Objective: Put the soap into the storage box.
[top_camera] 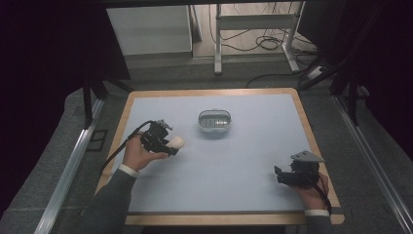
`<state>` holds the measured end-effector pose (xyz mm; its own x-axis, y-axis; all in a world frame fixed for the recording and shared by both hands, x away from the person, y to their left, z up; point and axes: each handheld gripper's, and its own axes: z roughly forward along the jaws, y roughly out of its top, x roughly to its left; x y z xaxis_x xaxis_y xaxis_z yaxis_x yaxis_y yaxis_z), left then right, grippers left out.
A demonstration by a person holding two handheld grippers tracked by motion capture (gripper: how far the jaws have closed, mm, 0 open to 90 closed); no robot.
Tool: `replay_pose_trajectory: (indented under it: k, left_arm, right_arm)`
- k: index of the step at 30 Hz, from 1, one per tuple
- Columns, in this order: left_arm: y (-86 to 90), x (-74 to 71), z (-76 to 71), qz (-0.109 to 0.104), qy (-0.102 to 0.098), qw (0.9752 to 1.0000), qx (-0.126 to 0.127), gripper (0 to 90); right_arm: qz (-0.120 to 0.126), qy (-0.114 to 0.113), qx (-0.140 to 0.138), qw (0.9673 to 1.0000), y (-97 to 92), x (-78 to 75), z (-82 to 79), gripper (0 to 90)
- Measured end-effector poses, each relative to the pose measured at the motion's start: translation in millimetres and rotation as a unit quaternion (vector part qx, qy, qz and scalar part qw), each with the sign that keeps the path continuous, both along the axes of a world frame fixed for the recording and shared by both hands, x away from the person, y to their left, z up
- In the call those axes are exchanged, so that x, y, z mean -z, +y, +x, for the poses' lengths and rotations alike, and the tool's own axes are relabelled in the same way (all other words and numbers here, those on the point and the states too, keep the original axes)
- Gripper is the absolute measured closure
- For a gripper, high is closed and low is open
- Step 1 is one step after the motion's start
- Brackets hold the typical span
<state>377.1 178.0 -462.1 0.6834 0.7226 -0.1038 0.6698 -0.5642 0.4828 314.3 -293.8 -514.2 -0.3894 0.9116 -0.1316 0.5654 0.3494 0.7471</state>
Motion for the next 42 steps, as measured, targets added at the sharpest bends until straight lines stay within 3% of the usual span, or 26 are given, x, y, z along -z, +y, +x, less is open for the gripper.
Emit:
replay_pose_trajectory:
  k: [12, 14, 18, 27, 28, 42]
  left_arm:
    - [-9.3, -6.4, 9.2, 0.008, -0.01, 0.9999, 0.005, 49.6]
    - [-10.2, -6.8, 11.3, -0.001, -0.008, 0.9999, 0.007, 49.5]
    - [-13.7, -8.1, 13.4, 0.011, -0.021, 0.9997, 0.006, 49.6]
    - [-19.1, -12.9, 21.4, 0.003, -0.02, 0.9997, 0.011, 49.6]
    - [-19.5, -13.9, 24.0, -0.005, -0.016, 0.9997, 0.016, 49.6]
    - [-34.5, -17.9, 36.2, 0.001, -0.026, 0.9992, 0.031, 49.6]
  right_arm:
    - [0.0, 0.0, 0.0, 1.0, -1.1, 0.3, 0.3, 6.1]
    - [0.001, 0.0, 0.001, 1.0, -1.2, 0.5, 0.4, 6.1]
    - [0.001, 0.001, 0.0, 1.0, -1.2, 0.5, 0.4, 6.1]
    - [0.0, 0.002, 0.001, 1.0, -1.4, 1.3, 0.8, 6.1]
    - [-0.001, 0.002, 0.002, 1.0, -1.6, 1.3, 0.8, 6.1]
    - [-0.002, 0.003, 0.002, 1.0, -1.7, 1.8, 1.0, 6.1]
